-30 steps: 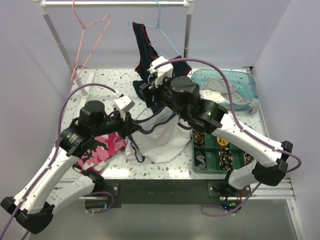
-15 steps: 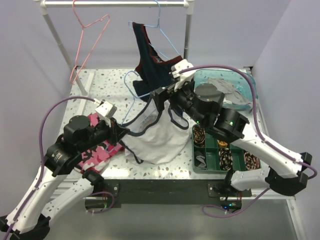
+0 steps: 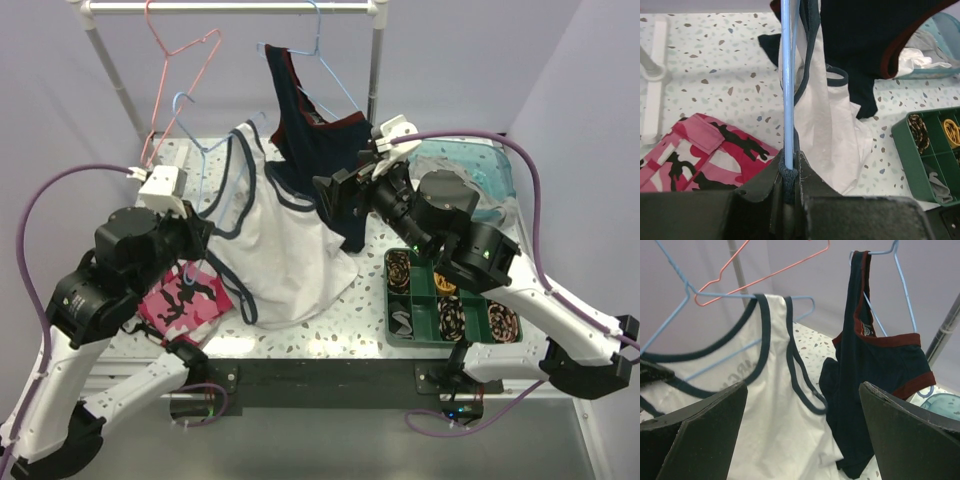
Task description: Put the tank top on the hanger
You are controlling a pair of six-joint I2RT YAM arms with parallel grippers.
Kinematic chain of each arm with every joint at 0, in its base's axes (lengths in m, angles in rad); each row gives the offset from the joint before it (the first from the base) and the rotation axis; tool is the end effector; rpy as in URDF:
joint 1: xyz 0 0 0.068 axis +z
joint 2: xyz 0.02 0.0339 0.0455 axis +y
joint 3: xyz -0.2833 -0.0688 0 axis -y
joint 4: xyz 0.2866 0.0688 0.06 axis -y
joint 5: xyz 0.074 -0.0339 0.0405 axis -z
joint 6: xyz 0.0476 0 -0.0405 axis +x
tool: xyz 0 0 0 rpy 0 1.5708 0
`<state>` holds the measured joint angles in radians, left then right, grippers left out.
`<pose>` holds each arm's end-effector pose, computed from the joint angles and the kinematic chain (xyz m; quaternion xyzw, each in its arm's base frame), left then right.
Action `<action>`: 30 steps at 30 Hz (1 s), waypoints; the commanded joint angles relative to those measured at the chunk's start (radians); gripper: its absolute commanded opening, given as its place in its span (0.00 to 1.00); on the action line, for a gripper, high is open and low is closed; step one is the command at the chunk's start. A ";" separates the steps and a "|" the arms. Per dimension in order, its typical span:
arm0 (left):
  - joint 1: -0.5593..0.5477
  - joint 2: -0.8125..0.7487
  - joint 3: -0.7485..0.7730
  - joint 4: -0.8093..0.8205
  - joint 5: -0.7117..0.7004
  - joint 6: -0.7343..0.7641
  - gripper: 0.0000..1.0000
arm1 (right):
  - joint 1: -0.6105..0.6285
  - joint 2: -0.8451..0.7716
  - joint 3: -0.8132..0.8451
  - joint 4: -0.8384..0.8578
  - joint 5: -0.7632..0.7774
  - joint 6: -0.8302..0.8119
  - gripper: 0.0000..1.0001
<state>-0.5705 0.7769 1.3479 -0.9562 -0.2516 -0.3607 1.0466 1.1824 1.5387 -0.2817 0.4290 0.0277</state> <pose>0.1225 -0.0645 0.4724 0.0164 0.8256 -0.1559 0.5420 0.1560 0.2302 0.5406 -0.1879 0.6563 0.2421 0.6894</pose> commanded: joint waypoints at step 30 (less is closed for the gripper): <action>0.258 0.558 0.540 0.129 0.083 0.180 0.00 | 0.000 -0.116 -0.041 0.006 0.117 0.052 0.99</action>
<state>-0.3264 1.2995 1.7931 -0.9394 -0.2111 -0.2207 1.0466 1.1259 1.5486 -0.3145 0.4870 0.0502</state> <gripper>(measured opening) 0.113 0.985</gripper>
